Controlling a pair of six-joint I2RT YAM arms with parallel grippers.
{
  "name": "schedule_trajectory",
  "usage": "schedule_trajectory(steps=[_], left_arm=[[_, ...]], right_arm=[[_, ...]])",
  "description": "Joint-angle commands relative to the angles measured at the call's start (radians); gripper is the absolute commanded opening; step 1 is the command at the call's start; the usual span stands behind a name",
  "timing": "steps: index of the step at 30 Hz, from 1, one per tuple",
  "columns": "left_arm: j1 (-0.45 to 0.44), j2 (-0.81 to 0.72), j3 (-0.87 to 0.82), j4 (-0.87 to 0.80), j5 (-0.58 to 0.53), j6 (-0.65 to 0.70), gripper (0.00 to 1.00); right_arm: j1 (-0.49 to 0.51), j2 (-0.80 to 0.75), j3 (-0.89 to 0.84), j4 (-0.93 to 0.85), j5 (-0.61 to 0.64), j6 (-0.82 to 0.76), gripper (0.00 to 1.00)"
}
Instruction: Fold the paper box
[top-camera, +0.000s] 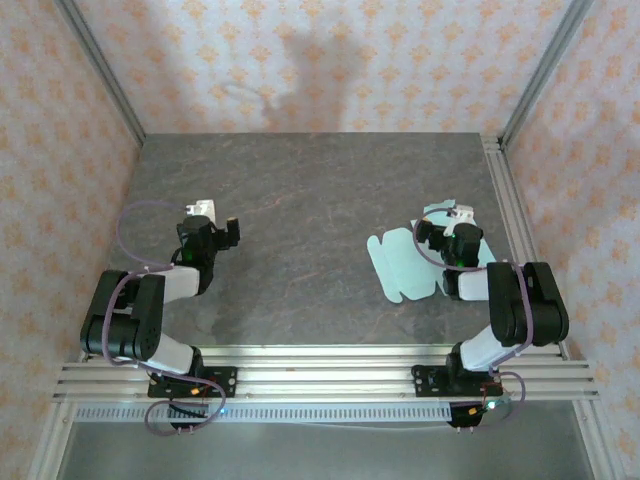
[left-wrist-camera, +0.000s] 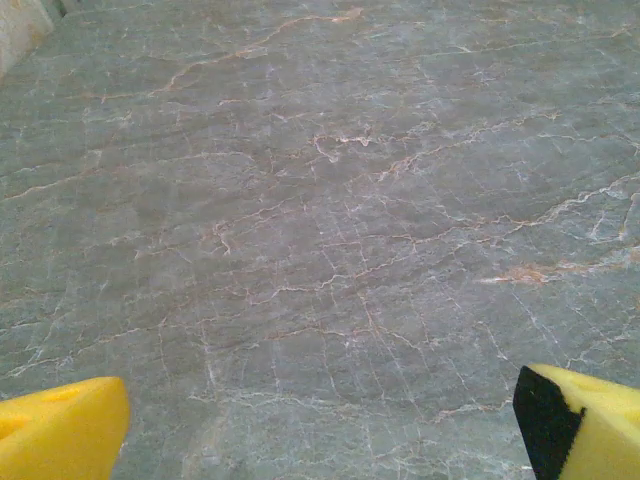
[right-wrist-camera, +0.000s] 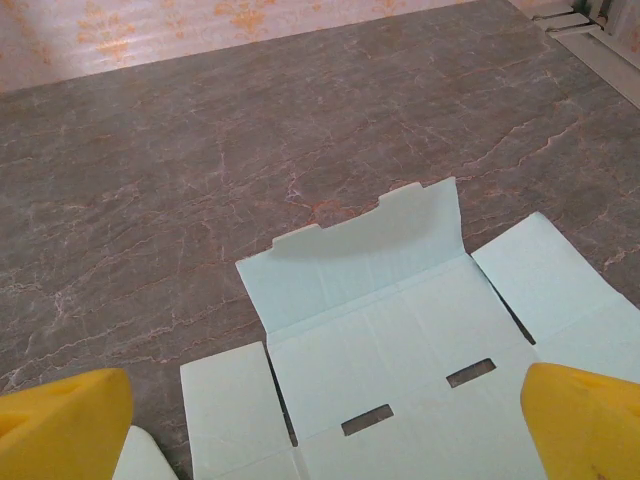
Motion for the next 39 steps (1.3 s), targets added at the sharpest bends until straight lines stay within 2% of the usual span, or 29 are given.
schedule_trajectory(steps=[1, 18, 23, 25, 30, 33, 35, 39], left_arm=[[-0.001, -0.003, 0.018, 0.011, -0.003, 0.013, 1.0], [0.0, -0.003, 0.018, 0.011, -0.002, 0.012, 1.0], [-0.005, -0.004, 0.013, 0.02, -0.007, 0.017, 1.0], [-0.025, -0.015, 0.02, 0.0, -0.055, 0.023, 1.0], [-0.097, -0.123, 0.067, -0.162, -0.144, 0.072, 1.0], [-0.138, -0.211, 0.076, -0.234, -0.123, 0.083, 1.0], [-0.167, -0.262, 0.095, -0.296, -0.089, 0.067, 1.0], [-0.253, -0.327, 0.107, -0.331, -0.042, 0.026, 1.0]], right_arm=[[0.002, 0.003, -0.003, 0.045, -0.009, -0.008, 0.99], [0.007, 0.003, -0.01, 0.057, -0.014, -0.019, 0.99], [0.005, -0.006, -0.002, 0.042, 0.051, 0.009, 0.99], [0.009, -0.034, -0.01, 0.032, 0.066, 0.009, 0.99], [0.054, -0.165, 0.037, -0.162, 0.12, -0.033, 0.99], [0.116, -0.242, 0.101, -0.326, 0.189, -0.058, 0.99], [0.154, -0.278, 0.16, -0.456, 0.216, -0.021, 0.99], [0.207, -0.311, 0.271, -0.693, 0.172, 0.102, 0.99]])
